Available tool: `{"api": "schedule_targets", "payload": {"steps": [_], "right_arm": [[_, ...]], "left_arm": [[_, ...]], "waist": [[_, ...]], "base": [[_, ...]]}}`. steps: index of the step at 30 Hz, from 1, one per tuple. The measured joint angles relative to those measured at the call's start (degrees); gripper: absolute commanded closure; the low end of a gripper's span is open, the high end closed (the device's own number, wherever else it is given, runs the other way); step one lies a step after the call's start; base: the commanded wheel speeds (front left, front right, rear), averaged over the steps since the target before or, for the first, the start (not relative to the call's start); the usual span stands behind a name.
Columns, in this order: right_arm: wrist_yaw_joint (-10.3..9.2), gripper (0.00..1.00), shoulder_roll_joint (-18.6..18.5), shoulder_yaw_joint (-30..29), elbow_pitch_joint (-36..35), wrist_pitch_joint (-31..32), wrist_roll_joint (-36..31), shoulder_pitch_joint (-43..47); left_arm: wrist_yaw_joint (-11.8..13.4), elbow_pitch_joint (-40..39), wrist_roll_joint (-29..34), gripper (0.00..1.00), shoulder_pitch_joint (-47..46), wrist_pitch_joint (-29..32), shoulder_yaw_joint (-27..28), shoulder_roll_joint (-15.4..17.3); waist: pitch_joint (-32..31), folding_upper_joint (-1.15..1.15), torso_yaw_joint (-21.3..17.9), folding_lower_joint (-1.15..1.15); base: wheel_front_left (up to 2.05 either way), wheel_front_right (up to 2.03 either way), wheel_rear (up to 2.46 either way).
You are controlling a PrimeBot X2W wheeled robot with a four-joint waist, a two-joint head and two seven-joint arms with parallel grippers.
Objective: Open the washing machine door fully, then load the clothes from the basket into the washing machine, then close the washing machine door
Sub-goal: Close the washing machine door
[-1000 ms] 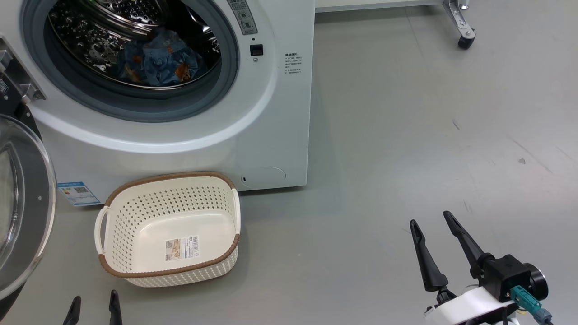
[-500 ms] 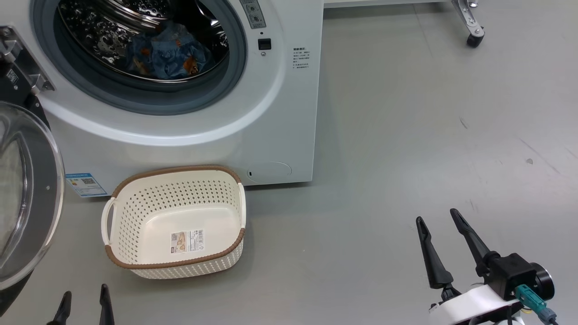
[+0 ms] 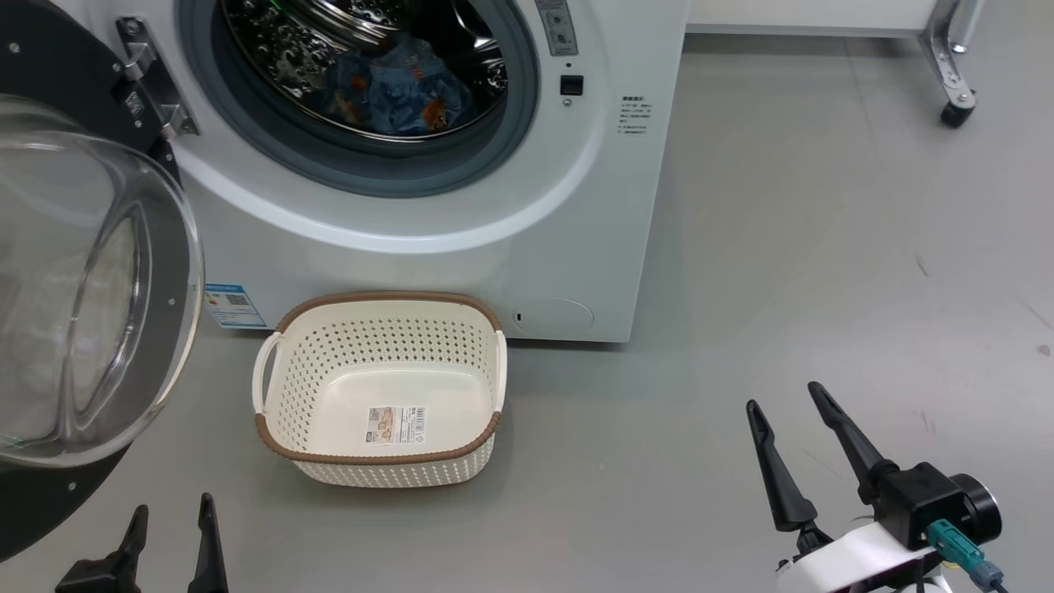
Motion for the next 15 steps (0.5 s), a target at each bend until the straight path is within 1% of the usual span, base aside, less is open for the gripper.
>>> {"api": "schedule_targets", "payload": {"steps": [9, 15], "right_arm": [[0.00, 0.00, -0.58, 4.91, 1.10, 0.00, 0.11, -1.48], [0.00, 0.00, -1.23, 6.94, 2.04, 0.00, 0.96, -1.81]], "left_arm": [[0.24, 2.90, 1.68, 0.00, -2.38, 0.00, 0.38, -0.26], [2.72, 4.47, 3.37, 0.00, -3.90, 0.00, 0.18, -0.38]], "waist": [[-1.28, 0.00, 6.68, 0.00], [-2.31, 0.00, 11.44, 0.00]], "base": [[0.00, 0.00, 0.00], [0.00, 0.00, 0.00]]}}
